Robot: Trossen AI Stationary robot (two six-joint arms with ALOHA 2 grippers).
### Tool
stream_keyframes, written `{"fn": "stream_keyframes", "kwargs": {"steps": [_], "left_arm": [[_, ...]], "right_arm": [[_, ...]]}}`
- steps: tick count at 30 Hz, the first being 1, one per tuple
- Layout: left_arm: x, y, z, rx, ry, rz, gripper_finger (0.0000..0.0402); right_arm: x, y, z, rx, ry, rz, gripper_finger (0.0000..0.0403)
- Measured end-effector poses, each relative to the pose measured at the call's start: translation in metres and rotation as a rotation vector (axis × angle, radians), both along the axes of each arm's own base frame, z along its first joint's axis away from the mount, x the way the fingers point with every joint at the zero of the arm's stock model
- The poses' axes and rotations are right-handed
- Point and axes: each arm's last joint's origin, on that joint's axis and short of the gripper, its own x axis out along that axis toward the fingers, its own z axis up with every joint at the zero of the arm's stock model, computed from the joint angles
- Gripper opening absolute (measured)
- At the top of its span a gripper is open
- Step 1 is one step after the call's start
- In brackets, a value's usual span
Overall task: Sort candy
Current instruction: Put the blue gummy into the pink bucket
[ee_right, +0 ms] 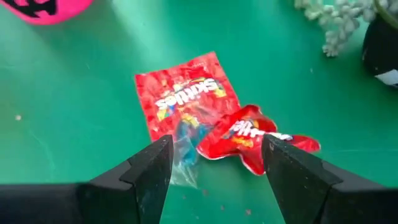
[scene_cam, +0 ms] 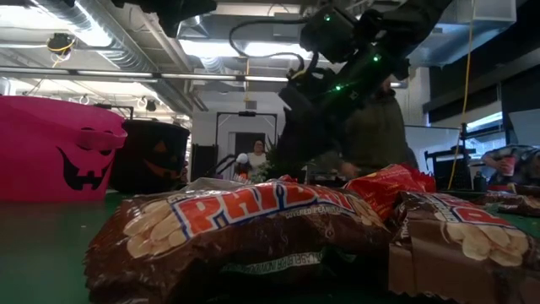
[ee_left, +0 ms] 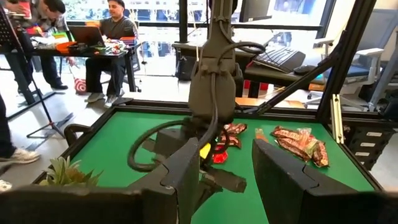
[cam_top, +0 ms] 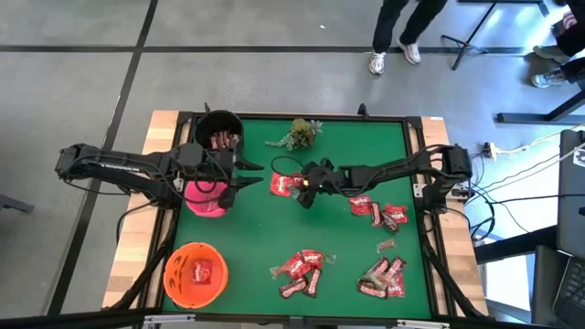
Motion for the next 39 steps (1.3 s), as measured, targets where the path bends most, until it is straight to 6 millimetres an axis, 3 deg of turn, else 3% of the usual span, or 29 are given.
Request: {"fn": "stream_keyframes", "kwargs": {"steps": [12,19,29,39], "left_arm": [[-0.003,-0.002,0.008,-0.002,-0.05,-0.031,0.0137],[-0.008,-0.004,0.026,0.004,-0.115,-0.075,0.0137],[-0.007,-0.004,0.022,0.003,-0.07,-0.08,0.0136],[-0.007,-0.003,0.021,0.021,-0.067,-0.07,0.0136]], "right_arm": [[0.001,0.0,-0.018,0.003,0.067,-0.002,0.0241],[0.001,0.0,-0.023,0.013,0.09,0.004,0.0241],[0.003,0.001,-0.043,0.042,0.138,0.014,0.0241],[0.002,0.002,-0.046,0.057,0.164,0.022,0.0241]]}}
